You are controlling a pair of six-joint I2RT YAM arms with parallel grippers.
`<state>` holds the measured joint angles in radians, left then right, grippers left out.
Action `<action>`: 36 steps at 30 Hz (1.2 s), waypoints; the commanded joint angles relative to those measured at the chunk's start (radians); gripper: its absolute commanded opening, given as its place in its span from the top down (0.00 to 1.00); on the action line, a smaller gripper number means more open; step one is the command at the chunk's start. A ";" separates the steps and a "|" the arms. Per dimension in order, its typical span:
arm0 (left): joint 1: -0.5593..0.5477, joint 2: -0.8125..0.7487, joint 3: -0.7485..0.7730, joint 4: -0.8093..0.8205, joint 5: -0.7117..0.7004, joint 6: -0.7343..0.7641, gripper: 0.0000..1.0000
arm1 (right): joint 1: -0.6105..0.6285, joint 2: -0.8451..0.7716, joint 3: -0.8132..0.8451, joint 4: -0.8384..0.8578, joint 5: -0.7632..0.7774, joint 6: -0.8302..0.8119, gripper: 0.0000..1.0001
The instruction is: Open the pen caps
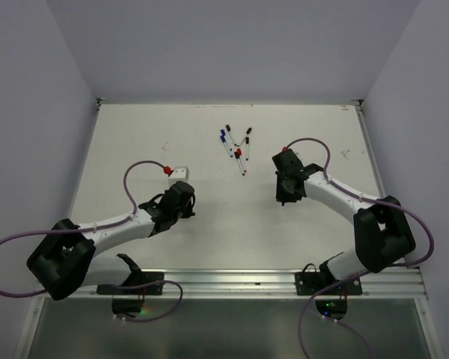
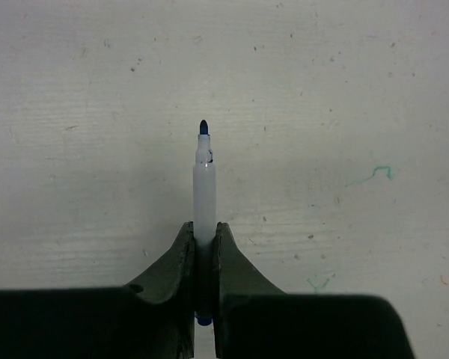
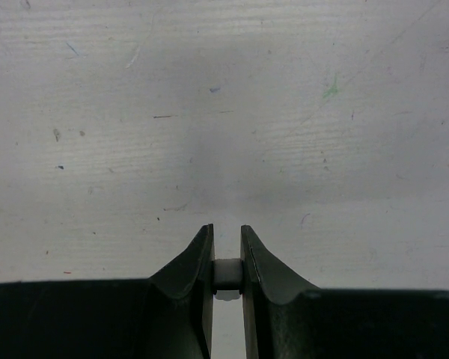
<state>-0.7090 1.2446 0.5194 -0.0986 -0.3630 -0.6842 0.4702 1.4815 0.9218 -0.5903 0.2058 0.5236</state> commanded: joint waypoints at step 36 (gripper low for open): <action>0.054 0.323 0.181 0.126 0.121 0.081 1.00 | -0.035 0.220 0.072 0.112 -0.098 -0.119 0.94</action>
<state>-0.6502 1.5291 0.6552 0.0143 -0.2790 -0.6075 0.4110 1.6650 0.9588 -0.5110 0.1326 0.4023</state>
